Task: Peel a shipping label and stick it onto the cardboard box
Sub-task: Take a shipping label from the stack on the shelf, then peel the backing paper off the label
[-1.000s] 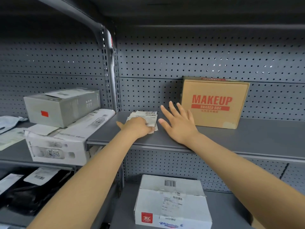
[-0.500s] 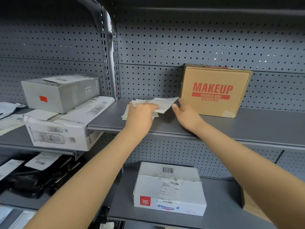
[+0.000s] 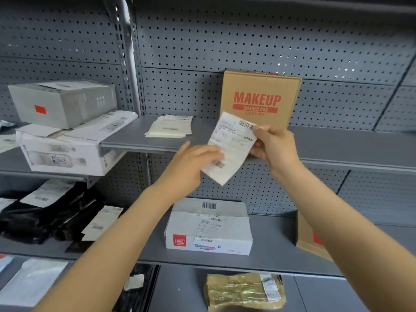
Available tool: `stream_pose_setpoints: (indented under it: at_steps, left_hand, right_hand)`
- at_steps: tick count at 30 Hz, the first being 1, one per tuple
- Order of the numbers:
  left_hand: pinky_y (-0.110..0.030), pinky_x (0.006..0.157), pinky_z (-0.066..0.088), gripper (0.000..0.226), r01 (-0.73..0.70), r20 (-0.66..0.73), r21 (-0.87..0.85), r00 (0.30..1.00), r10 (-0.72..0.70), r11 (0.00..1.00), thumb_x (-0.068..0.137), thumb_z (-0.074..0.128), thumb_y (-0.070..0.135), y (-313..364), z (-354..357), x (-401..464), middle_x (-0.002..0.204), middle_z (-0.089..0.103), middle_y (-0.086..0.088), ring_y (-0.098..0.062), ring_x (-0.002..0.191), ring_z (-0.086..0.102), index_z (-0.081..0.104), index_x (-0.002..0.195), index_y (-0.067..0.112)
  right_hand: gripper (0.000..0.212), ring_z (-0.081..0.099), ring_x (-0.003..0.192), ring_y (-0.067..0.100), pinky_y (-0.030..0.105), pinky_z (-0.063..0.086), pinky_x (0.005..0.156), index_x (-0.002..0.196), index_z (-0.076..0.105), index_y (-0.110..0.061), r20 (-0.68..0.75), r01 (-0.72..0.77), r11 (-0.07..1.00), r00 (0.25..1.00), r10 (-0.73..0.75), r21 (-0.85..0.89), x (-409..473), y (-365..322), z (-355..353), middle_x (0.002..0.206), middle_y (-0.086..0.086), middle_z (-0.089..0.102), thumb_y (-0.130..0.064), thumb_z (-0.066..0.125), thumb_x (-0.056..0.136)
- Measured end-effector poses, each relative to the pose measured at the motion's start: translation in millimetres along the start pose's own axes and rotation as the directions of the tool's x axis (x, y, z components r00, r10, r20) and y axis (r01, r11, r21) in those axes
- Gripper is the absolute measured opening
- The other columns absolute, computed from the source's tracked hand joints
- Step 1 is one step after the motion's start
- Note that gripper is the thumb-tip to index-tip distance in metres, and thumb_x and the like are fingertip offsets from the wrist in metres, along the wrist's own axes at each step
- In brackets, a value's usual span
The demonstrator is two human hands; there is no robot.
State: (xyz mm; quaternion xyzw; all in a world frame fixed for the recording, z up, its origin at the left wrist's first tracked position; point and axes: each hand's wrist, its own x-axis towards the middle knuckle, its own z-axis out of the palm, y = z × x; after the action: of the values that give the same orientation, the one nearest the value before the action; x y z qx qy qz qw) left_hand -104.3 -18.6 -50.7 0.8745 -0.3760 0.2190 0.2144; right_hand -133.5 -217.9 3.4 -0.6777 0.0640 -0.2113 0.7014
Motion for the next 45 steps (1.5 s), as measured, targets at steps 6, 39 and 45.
stream_pose_setpoints:
  at_steps: [6, 39, 45]
  left_hand:
    - [-0.007, 0.095, 0.033, 0.051, 0.121, 0.061, -0.475, 0.993, -0.105, 0.872, 0.079, 0.051, -0.012, 75, 24, -21, 0.131, 0.054, 0.008, 0.001, 0.118, 0.045, 0.064, 0.114, 0.023]
    - [-0.022, 0.086, 0.052, 0.028, 0.167, -0.096, -0.686, 0.944, -0.315, 0.709, 0.084, 0.067, 0.01, 173, 20, -72, 0.093, 0.069, 0.021, -0.001, 0.092, 0.067, 0.07, 0.109, 0.022]
    - [-0.024, 0.089, 0.052, 0.025, 0.165, -0.086, -0.717, 0.943, -0.321, 0.677, 0.085, 0.065, 0.009, 175, 20, -71, 0.101, 0.074, 0.006, -0.002, 0.095, 0.067, 0.07, 0.108, 0.019]
  right_hand:
    - [0.016, 0.069, 0.065, 0.01, 0.024, 0.058, 0.059, 0.076, 0.064, -0.013, -0.016, 0.103, 0.969, 0.994, -0.109, -0.223, -63, 27, -38, 0.075, 0.005, 0.072, -0.013, 0.058, 0.09]
    - [0.014, 0.072, 0.078, 0.021, 0.028, 0.058, 0.072, 0.081, 0.057, -0.008, 0.389, -0.198, 0.931, 0.919, 0.067, 0.308, -162, 28, -94, 0.083, 0.007, 0.073, -0.021, 0.058, 0.078]
    - [0.012, 0.071, 0.078, 0.017, 0.028, 0.058, 0.075, 0.079, 0.059, -0.008, 0.389, -0.17, 0.936, 0.921, 0.039, 0.309, -158, 32, -94, 0.08, 0.005, 0.071, -0.02, 0.057, 0.079]
